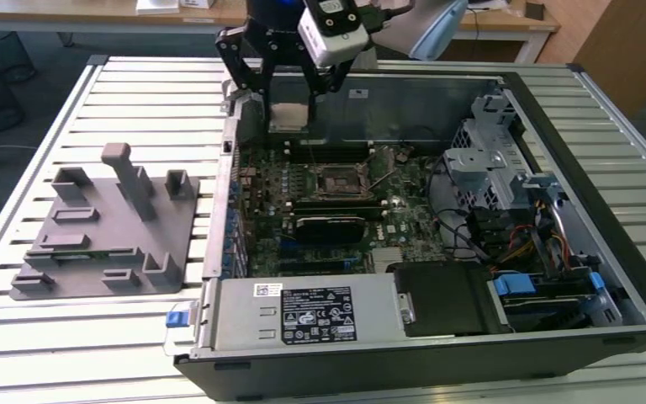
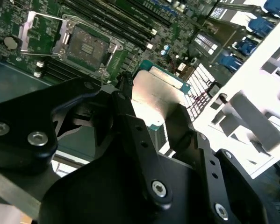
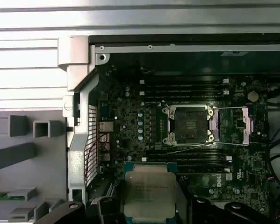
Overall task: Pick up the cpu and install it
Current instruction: 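Pick up the cpu and move it towards the insertion slot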
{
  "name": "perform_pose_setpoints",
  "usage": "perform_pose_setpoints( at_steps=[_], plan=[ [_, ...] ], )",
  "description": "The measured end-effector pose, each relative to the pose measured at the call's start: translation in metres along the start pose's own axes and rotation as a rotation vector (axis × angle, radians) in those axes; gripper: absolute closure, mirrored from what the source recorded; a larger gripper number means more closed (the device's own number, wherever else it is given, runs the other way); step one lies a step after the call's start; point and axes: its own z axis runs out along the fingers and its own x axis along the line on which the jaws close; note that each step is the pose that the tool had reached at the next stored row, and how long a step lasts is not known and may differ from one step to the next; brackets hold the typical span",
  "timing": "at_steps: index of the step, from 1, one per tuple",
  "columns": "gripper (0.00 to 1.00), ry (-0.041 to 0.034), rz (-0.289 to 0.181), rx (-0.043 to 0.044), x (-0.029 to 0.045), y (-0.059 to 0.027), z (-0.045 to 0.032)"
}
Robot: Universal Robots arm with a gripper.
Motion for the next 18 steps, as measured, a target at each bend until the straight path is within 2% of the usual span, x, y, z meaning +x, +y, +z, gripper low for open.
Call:
perform_pose_setpoints(
  at_steps=[11, 18],
  plan=[
    [0.47, -0.0001, 0.003, 0.0000, -0.0273, 0.0054, 0.0000],
    [0.47, -0.0002, 0.003, 0.0000, -0.0363, 0.0081, 0.0002]
  ],
)
